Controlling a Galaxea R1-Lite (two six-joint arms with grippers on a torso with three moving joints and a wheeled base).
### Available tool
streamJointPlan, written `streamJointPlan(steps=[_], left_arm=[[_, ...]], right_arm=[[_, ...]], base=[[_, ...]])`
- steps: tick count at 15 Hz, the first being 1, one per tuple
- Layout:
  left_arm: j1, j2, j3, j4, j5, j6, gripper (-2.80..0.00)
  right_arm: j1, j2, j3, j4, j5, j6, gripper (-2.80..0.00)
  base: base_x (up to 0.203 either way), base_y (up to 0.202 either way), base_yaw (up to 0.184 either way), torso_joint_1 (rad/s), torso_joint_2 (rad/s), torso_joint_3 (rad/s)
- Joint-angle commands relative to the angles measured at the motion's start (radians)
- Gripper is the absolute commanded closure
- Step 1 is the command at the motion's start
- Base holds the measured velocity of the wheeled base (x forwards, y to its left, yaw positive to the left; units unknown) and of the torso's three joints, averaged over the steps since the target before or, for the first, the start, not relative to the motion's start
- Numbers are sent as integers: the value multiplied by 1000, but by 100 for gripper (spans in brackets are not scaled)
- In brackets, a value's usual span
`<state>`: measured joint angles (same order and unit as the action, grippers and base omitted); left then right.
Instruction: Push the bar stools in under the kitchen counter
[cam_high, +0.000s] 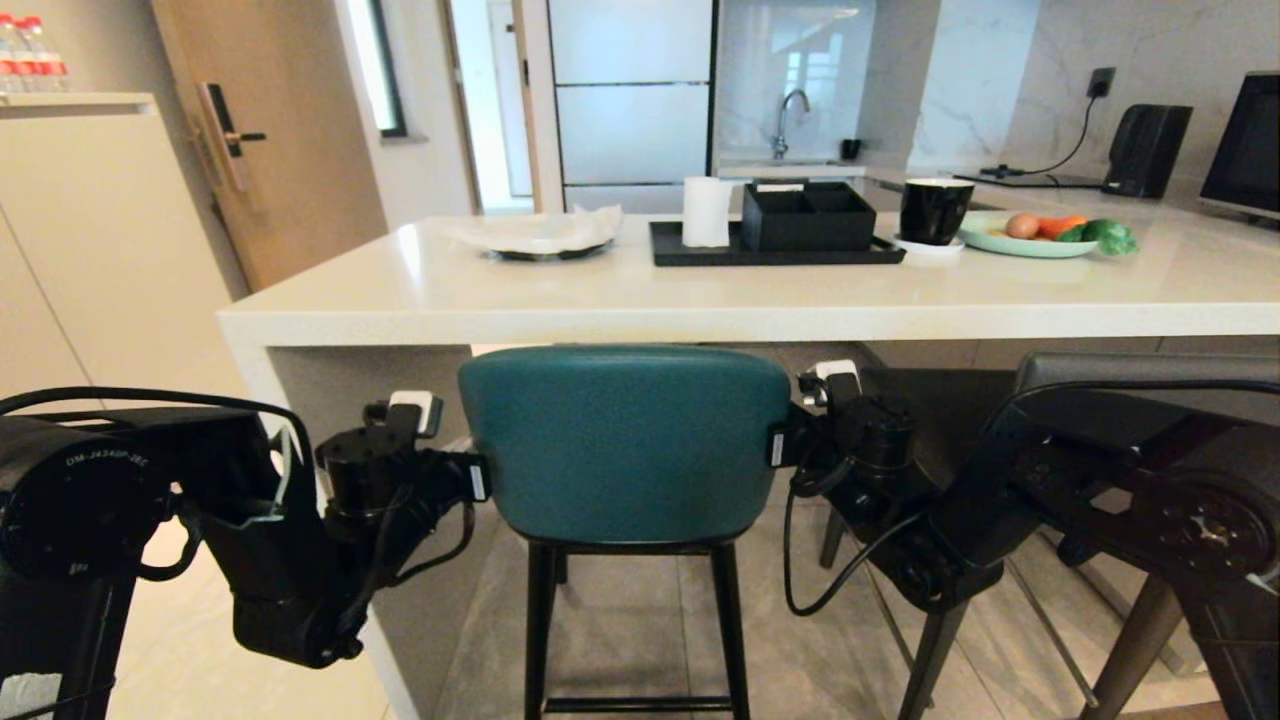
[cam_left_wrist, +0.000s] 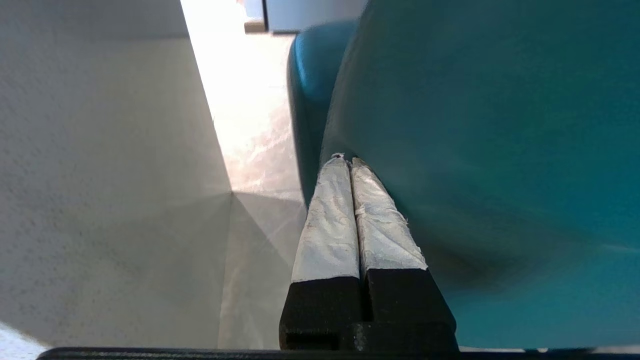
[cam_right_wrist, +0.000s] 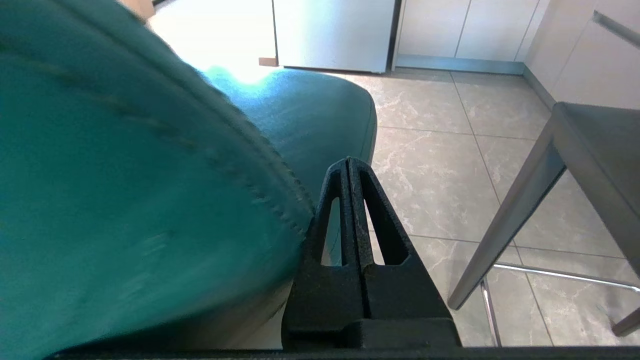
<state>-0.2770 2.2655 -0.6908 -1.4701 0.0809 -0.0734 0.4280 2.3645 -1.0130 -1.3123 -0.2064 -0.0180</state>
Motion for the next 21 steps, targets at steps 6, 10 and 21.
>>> streamJointPlan(steps=[6,10,21], left_arm=[[-9,-209,278,-59,-3,-13,0],[-2,-356,441,-60,0,-44,0],[-6,-1059,671,166,74,-6,0]], right_arm=[[5,-186,184,-6,-2,5,0],[4,-307,340,-11,-21,24,0],[-28,-1047,773,141,-75,-18,0]], base=[[0,0,0,0,0,0],[0,0,0,0,0,0],[0,0,0,0,0,0]])
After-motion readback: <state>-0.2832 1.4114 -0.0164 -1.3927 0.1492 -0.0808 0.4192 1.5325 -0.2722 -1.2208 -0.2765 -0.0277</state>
